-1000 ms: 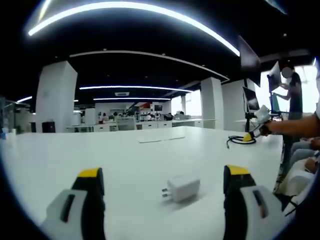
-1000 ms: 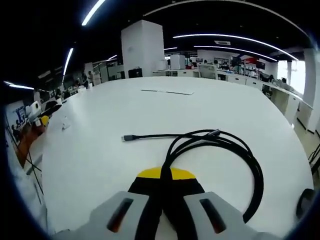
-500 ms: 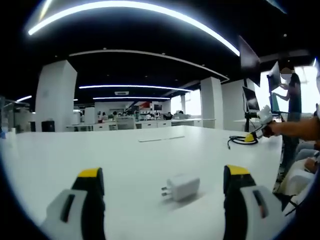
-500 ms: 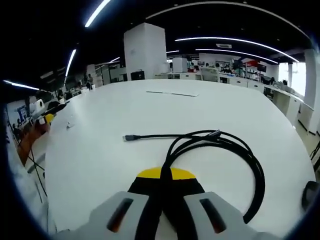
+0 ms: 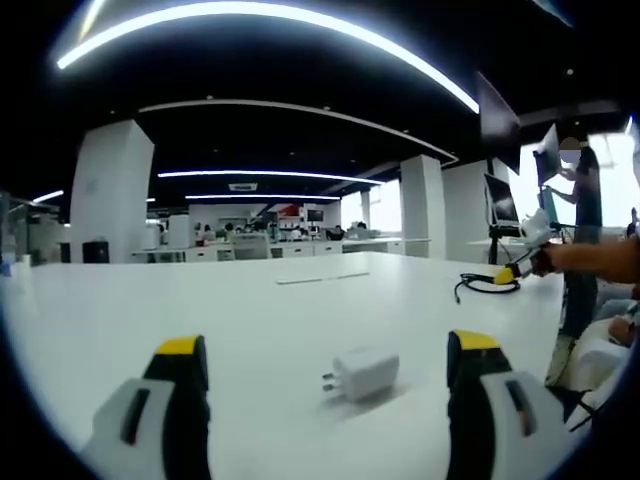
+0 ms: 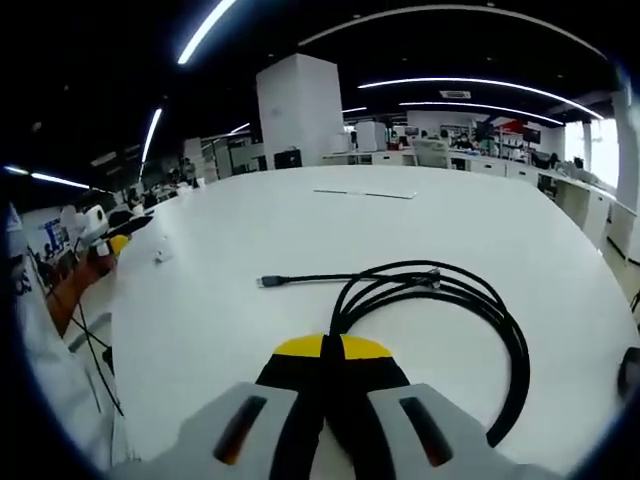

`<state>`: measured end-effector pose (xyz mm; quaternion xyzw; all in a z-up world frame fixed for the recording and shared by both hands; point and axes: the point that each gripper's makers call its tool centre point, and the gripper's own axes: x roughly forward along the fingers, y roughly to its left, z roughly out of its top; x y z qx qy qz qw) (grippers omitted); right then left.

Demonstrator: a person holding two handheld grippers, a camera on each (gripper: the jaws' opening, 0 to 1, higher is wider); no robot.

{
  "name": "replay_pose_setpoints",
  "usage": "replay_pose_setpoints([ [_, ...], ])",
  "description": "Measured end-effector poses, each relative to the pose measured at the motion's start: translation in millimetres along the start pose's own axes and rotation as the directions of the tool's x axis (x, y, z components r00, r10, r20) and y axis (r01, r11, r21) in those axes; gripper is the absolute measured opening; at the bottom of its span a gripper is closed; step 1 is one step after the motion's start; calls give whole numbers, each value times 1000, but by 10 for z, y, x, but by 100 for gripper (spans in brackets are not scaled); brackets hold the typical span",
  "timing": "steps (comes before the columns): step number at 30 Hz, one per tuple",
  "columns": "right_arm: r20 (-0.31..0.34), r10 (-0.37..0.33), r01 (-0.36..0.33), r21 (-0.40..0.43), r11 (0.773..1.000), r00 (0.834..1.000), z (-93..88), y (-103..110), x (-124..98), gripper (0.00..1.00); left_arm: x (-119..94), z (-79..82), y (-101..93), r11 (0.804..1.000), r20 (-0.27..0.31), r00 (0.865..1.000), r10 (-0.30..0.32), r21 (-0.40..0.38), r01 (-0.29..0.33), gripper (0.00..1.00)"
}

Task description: Plug the desk Type‑C cable into the charger adapter.

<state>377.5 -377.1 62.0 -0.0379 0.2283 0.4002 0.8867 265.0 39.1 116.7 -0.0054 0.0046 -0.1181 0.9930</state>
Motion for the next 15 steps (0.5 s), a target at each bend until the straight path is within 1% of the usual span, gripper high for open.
replay_pose_setpoints([
  [8, 12, 13, -13, 4, 1000, 1000, -21, 144, -49, 2, -1, -1, -6, 1000, 2, 1000, -1, -2, 1, 100],
  [15, 6, 38, -38, 2, 999, 999, -25, 254, -100, 2, 3, -19, -15, 1000, -5, 1000, 0, -1, 0, 100],
])
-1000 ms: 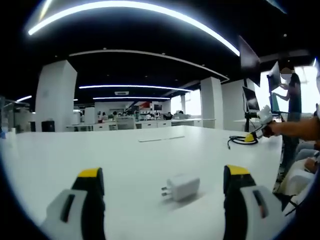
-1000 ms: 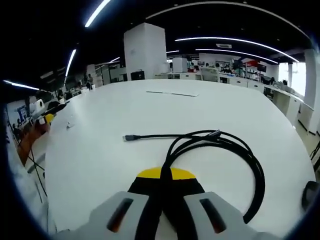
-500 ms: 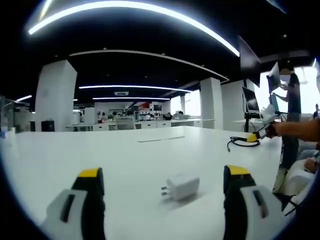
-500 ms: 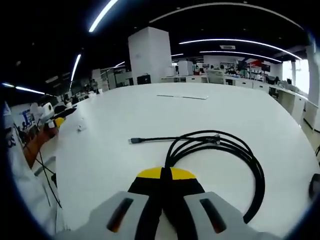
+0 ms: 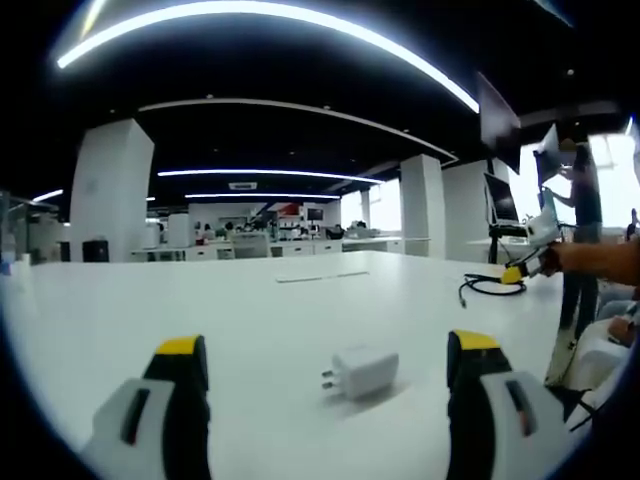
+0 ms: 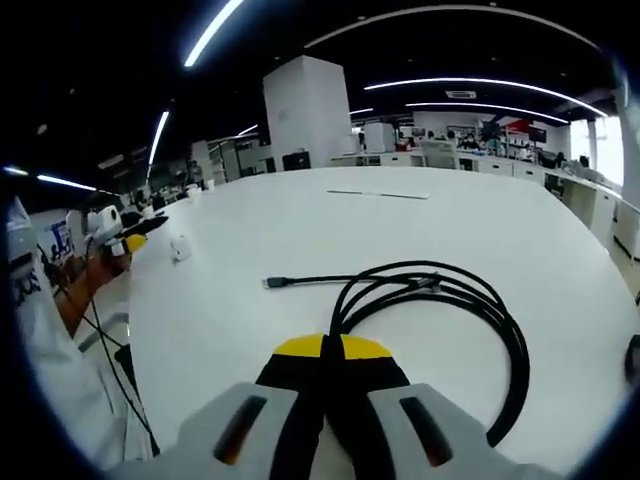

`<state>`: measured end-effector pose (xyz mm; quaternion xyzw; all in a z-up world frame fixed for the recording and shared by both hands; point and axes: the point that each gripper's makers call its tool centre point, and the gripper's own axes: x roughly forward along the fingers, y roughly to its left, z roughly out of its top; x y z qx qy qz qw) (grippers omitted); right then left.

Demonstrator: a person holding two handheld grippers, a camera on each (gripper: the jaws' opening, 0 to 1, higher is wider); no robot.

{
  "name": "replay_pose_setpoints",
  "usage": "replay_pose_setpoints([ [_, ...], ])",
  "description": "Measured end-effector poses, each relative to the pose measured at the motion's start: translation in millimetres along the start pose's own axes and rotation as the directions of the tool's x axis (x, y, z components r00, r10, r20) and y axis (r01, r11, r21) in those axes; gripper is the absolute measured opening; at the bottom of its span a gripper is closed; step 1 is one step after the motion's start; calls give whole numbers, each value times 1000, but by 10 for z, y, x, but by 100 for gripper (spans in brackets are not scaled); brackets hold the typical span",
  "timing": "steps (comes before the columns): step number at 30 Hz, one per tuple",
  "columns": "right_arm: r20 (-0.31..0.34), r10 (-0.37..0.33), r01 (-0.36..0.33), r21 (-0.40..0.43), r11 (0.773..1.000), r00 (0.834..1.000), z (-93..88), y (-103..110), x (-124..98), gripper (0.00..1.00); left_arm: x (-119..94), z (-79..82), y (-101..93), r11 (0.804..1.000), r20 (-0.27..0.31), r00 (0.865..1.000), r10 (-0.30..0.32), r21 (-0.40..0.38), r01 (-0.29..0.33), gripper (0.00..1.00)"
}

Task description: Plug the desk Type‑C cable into the charger adapter.

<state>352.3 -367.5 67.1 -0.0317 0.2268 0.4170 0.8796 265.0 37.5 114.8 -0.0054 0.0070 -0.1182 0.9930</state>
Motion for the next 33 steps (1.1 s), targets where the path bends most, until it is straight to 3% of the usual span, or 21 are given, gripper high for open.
replay_pose_setpoints([
  [18, 7, 60, -60, 26, 998, 998, -49, 349, -95, 2, 10, -34, -7, 1000, -4, 1000, -3, -9, 3, 100],
  [33, 59, 78, -81, 51, 995, 995, -106, 517, -203, 2, 63, -56, -57, 1000, -9, 1000, -21, -8, 20, 100],
])
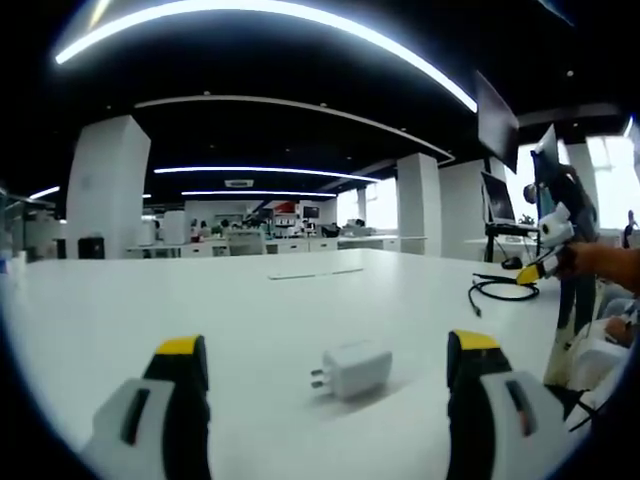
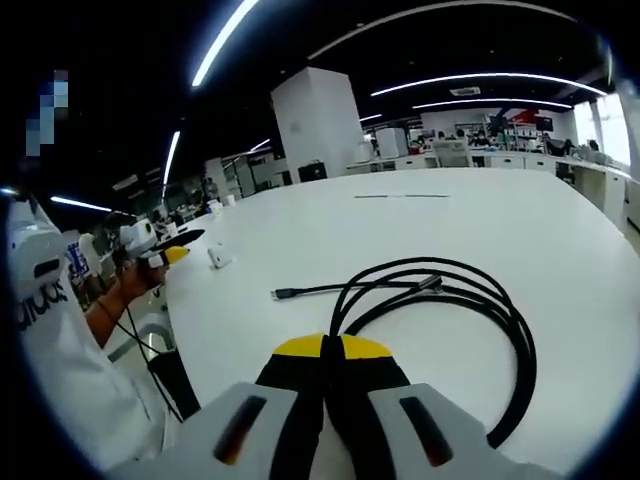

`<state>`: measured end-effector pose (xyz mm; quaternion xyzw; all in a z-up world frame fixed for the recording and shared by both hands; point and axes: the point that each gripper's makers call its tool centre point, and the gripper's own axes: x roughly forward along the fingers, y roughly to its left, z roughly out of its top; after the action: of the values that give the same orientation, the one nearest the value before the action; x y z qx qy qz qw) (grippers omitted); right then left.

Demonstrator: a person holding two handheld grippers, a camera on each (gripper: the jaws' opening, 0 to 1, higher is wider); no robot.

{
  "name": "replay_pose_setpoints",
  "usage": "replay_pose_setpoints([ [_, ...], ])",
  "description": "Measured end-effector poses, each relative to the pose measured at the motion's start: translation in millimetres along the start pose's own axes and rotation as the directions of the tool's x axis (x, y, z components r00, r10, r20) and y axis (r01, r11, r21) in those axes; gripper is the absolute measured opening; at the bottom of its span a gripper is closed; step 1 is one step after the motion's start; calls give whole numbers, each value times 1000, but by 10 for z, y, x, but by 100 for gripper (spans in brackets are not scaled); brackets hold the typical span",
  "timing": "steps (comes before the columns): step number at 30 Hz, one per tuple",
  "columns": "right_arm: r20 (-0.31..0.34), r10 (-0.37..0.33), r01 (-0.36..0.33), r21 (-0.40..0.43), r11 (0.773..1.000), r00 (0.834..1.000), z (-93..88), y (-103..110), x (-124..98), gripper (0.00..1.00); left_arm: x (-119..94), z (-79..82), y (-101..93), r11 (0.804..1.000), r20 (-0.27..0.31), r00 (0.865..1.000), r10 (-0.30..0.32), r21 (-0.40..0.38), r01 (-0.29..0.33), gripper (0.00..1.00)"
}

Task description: Plug the desk Type‑C cable into the charger adapter.

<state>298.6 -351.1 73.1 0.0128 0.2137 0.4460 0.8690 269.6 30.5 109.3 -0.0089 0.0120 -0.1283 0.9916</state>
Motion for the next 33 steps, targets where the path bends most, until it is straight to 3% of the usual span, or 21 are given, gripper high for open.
replay_pose_setpoints([
  [9, -10, 32, -32, 2, 999, 999, -71, 158, -36, 2, 23, 8, -14, 1000, -2, 1000, -5, 6, 5, 100],
  [23, 52, 61, -64, 68, 996, 997, -65, 366, -89, 2, 21, -42, -72, 1000, -9, 1000, -13, 7, 13, 100],
  [33, 61, 75, -81, 96, 992, 995, -157, 517, -76, 2, -17, -69, -94, 1000, -10, 1000, -15, 9, 15, 100],
])
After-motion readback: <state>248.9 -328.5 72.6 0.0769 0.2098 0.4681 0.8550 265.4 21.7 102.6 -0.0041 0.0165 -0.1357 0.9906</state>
